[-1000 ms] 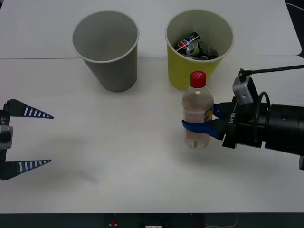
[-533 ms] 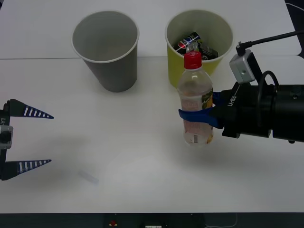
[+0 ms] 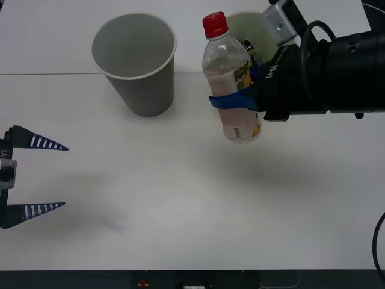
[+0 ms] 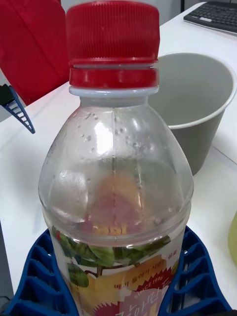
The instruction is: Put the can into the green bin and the plastic bottle into the gray bin
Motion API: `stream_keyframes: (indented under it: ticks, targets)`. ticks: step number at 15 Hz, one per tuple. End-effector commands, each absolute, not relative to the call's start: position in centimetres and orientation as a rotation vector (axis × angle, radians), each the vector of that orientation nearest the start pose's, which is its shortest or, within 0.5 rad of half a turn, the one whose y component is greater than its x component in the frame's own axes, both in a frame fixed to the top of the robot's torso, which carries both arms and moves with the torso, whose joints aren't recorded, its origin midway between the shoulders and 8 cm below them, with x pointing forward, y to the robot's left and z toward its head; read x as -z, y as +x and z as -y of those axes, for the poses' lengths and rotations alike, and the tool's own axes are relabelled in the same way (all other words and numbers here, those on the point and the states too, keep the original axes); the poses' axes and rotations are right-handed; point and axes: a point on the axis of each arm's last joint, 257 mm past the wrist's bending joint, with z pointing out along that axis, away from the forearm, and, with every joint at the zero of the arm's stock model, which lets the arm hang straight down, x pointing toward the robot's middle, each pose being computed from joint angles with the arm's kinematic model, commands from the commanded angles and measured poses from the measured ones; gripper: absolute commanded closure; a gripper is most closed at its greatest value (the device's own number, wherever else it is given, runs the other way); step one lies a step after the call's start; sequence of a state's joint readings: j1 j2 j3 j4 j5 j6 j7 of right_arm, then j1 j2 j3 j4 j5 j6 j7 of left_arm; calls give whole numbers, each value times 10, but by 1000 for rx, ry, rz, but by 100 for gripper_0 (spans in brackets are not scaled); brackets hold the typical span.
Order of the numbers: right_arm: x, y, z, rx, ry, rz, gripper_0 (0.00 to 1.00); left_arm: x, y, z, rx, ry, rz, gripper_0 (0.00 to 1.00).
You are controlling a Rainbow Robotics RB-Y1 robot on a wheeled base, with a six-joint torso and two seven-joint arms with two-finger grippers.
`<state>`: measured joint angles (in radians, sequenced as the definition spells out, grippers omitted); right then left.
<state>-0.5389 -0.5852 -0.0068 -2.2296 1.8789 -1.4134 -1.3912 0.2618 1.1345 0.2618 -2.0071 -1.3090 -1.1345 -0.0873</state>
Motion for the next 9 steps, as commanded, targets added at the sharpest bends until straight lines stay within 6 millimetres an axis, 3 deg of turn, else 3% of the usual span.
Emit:
stream_keyframes:
  ticks: [1,5,9]
  targets:
    - [-10,429,31,-579,-1134,-1749,100,167,341,-286,118,1762,-1444,0]
    - [-28,475,-1,-504,-1126,-1772,100,167,341,-286,118,1762,-1444,0]
    - [-55,516,-46,-463,-1117,-1814,100,167,341,-286,118,1762,-1444,0]
